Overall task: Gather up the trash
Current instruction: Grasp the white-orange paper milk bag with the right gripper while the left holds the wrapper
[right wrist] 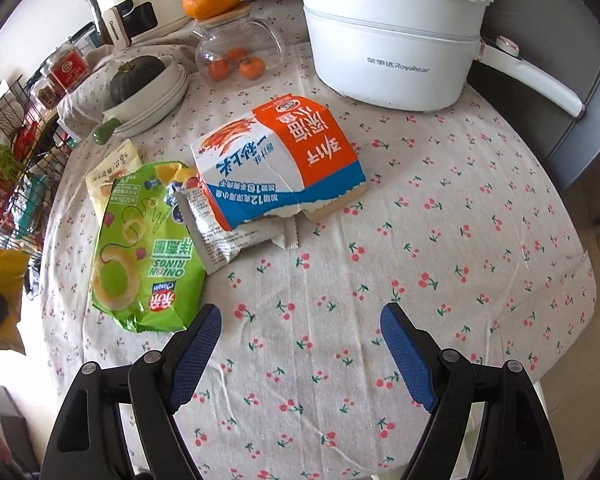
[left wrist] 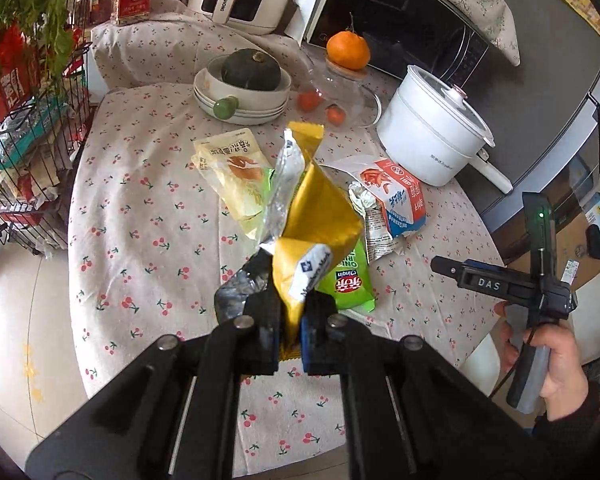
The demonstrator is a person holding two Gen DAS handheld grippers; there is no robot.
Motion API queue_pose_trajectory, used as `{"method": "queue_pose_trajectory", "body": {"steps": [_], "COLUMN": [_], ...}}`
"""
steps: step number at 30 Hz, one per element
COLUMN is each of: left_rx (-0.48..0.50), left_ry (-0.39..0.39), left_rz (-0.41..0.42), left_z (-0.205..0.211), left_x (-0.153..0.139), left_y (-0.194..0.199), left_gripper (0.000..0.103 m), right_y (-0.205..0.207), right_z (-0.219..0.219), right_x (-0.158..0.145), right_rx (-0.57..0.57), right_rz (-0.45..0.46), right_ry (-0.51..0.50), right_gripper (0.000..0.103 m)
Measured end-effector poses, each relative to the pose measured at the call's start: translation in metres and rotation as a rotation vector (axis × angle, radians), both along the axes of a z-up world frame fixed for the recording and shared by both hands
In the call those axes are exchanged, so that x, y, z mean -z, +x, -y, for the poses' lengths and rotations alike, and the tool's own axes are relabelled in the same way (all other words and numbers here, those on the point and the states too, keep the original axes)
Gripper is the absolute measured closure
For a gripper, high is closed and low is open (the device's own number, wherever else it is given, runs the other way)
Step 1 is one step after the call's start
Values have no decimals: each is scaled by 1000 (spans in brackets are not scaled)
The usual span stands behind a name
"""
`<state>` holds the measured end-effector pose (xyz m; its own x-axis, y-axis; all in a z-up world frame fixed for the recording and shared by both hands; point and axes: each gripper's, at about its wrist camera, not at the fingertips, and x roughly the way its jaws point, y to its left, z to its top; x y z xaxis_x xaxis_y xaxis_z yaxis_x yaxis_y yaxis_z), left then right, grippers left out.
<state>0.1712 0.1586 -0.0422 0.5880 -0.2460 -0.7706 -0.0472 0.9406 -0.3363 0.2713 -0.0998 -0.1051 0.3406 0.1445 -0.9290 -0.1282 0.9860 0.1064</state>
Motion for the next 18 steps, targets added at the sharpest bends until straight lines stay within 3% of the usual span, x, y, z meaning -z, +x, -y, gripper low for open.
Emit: {"method": "queue_pose_trajectory", "body": {"steps": [4, 14, 15, 18], "left_rx": [-16, -32, -32, -26], "left_ry": [-6, -28, -30, -33], "left_rz": [-1, -4, -4, -4], "left_z": [-14, -30, -30, -27], "left_x": [1, 1, 1, 1], "left_y": [1, -6, -5, -5], "left_gripper": [95, 95, 95, 95], "right_y": [37, 101, 103, 103], "right_z": [-40, -113, -118, -118], "right_x": [4, 44, 45, 38], "right_rx": [-13, -65, -68, -81], "right_rz": [54, 155, 168, 211], "right_ry": [-44, -320, -343, -335], "right_gripper": [20, 20, 22, 45]}}
